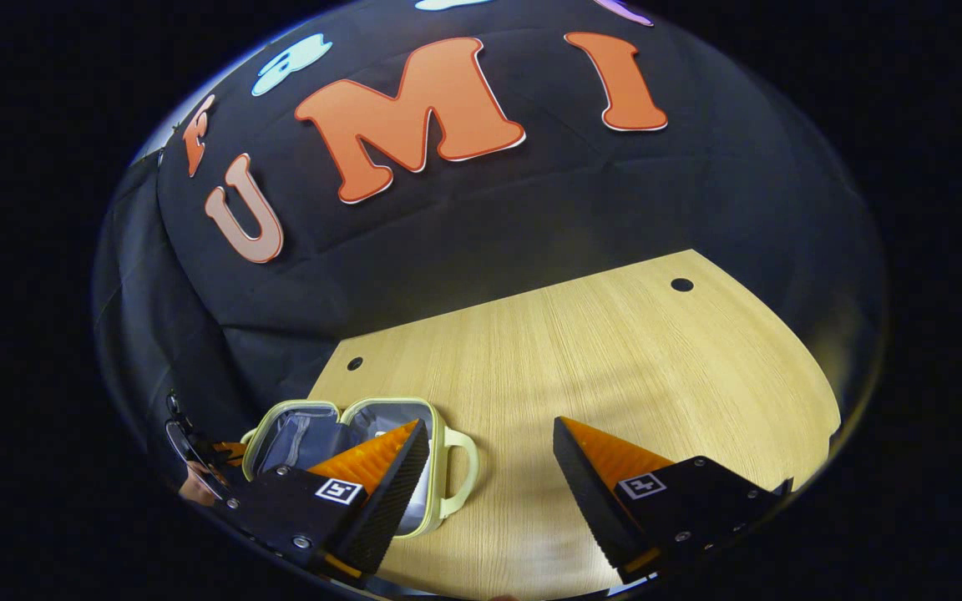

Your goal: First open the suitcase, pack the skin care products into it, and then close the suitcase.

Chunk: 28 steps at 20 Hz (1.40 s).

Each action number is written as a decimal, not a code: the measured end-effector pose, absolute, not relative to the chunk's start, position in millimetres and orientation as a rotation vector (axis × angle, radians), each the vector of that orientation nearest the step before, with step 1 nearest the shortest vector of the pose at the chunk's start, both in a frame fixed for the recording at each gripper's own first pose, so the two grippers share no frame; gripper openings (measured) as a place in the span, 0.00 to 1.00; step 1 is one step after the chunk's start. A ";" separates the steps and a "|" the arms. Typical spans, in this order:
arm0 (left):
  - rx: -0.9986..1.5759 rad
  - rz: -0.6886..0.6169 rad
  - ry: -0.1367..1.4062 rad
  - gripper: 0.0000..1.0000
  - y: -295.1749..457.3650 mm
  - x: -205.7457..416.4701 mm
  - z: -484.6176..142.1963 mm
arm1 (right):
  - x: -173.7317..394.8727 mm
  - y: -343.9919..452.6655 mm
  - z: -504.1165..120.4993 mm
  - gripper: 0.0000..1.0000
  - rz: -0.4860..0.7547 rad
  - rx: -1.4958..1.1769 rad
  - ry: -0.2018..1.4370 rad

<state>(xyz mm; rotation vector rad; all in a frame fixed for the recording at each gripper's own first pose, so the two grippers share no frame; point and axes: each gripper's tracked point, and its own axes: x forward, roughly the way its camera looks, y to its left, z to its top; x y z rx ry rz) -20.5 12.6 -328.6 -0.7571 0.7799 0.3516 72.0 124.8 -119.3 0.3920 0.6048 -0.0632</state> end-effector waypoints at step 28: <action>-0.227 -0.066 0.571 0.06 -229.6 -9.6 -90.3 | 64.6 102.6 -80.6 0.95 0.075 0.313 0.441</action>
